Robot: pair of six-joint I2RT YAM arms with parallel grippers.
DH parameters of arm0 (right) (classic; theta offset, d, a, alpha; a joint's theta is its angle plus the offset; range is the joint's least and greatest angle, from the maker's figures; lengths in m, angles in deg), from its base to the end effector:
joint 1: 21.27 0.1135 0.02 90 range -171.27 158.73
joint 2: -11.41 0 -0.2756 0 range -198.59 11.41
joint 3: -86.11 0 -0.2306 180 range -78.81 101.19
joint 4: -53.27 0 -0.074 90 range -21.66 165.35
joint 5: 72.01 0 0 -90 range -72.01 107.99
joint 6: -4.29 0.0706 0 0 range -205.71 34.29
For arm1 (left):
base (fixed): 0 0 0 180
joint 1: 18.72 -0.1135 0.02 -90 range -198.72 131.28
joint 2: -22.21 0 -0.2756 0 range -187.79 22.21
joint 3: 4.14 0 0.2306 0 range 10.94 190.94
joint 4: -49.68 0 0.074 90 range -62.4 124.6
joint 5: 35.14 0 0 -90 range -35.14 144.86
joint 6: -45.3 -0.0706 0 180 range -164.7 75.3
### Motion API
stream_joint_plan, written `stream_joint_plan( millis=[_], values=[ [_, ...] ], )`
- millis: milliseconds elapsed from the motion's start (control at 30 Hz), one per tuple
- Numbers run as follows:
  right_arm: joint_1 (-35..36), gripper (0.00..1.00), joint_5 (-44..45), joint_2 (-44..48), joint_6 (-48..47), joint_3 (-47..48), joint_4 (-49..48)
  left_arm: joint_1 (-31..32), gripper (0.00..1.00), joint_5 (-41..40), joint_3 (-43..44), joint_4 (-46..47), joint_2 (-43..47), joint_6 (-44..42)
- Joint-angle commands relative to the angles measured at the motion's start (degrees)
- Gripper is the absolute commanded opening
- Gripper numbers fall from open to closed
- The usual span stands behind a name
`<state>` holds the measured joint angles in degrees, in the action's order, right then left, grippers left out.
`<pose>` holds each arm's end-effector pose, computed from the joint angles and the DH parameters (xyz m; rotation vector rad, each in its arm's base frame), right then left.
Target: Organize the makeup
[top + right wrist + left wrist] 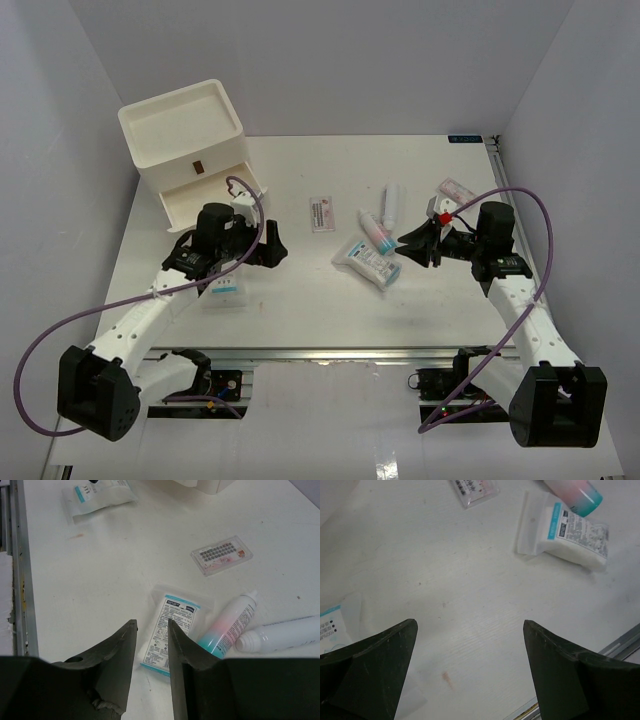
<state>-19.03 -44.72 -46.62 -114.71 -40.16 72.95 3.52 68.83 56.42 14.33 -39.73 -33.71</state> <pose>0.1986 0.0706 0.2868 -1.1010 1.4496 0.7488 0.2112 -0.1048 0.2659 0.3580 2.2250 -0.5867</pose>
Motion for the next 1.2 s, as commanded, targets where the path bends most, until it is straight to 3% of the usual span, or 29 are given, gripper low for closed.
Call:
stream_joint_plan(
  millis=[0,133,400,600,800,967,1067,1167],
  values=[
    [-0.3,0.38,0.2,-0.3,-0.9,1.1,0.3,3.3,0.98,-11.6,2.4,-5.1,-1.3,-1.1],
    [-0.2,0.38,0.4,-0.6,-1.0,1.1,0.4,5.5,0.98,-16.2,2.2,-5.7,-2.9,-0.9],
    [-0.3,0.38,3.8,-3.2,1.4,2.1,0.5,6.2,0.98,-10.2,2.5,-5.4,-3.3,-1.3],
    [-0.2,0.39,4.6,-4.1,1.6,2.5,0.7,6.4,0.98,-18.5,0.9,-6.6,-3.0,1.8],
    [0.2,0.40,7.8,-5.0,3.5,2.3,-0.4,6.6,0.98,-18.0,1.1,-6.5,-3.0,1.8],
    [6.5,0.50,26.7,-8.2,10.1,4.7,-2.0,6.6,0.98,-16.3,1.0,-6.1,-2.1,1.4],
    [15.2,0.55,40.0,-13.5,11.9,8.6,-1.5,6.6,0.98,-16.0,0.5,-5.6,-0.8,1.1],
    [18.0,0.55,47.8,-20.1,13.4,13.4,0.3,6.6,0.98,-15.8,-0.6,-4.7,0.6,0.9]
  ],
)
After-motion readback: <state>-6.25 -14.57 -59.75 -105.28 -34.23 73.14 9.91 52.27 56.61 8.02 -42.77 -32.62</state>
